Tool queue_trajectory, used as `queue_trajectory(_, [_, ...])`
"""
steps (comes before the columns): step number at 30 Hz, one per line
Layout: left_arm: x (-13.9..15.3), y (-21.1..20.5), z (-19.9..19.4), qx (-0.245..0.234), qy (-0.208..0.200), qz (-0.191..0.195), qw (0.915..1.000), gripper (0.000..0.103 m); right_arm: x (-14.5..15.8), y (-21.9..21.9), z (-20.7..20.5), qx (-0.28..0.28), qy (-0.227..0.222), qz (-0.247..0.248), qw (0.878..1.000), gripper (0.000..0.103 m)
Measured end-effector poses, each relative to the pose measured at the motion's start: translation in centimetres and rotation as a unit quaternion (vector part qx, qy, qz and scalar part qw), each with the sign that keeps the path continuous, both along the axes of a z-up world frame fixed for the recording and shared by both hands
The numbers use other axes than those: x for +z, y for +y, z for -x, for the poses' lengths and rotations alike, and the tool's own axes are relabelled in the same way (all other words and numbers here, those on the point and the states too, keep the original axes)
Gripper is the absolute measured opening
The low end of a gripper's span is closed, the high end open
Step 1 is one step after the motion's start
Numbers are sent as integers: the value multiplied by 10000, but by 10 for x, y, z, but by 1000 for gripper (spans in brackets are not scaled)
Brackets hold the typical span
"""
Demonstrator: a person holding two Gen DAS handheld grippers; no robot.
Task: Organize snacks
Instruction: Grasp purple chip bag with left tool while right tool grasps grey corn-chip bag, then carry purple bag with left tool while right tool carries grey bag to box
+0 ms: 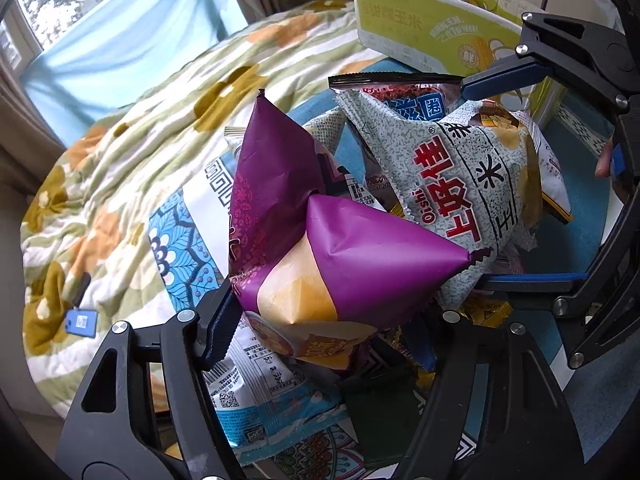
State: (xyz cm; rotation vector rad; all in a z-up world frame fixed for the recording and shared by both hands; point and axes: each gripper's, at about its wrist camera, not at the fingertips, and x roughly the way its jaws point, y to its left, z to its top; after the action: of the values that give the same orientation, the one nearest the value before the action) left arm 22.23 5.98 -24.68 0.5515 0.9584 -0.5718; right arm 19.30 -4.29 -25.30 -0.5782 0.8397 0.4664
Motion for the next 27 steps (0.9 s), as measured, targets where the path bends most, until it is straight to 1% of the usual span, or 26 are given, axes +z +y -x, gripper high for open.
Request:
queue_trajectory(4, [3,2,3,93,-6,62,9999,67,-4,2,-5,75,65,47,9999,100])
queue_trajectory(10, [7,4,4,252,9,174,9995,67,-9,1,-9,92,261,-22,9996,99])
queue_trajectory(11, [7,4,4,282,11,180,9994,67,-10,1,-10,101,294,-52,9995,95])
queue_trajectory(12, [7,4,5,318,17,193,9993,67,-10,0,-11,110,337,-77,9993,87])
queue_trajectory(13, [8,4,5,352,16,206,9992,67,-11,1,-11,107,376,-78,9992,83])
queue_trajectory(14, [9,4,5,373,18,226,9990,67,-13,1,-11,107,413,-80,9991,70])
queue_trajectory(15, [10,5,6,383,25,251,9989,67,-14,1,-11,108,439,-81,9989,65])
queue_trajectory(17, [12,5,7,401,-1,276,9988,67,-14,-1,-10,64,440,-89,9990,62])
queue_trajectory(19, [14,4,9,407,-29,282,9988,67,-13,-4,-10,8,443,-199,9988,57])
queue_trajectory(20, [15,5,10,413,-46,290,9987,67,-11,-5,-9,-24,428,-250,9988,53])
queue_trajectory(27, [31,3,17,534,-151,417,9976,67,1,-11,1,-220,322,-474,9981,51])
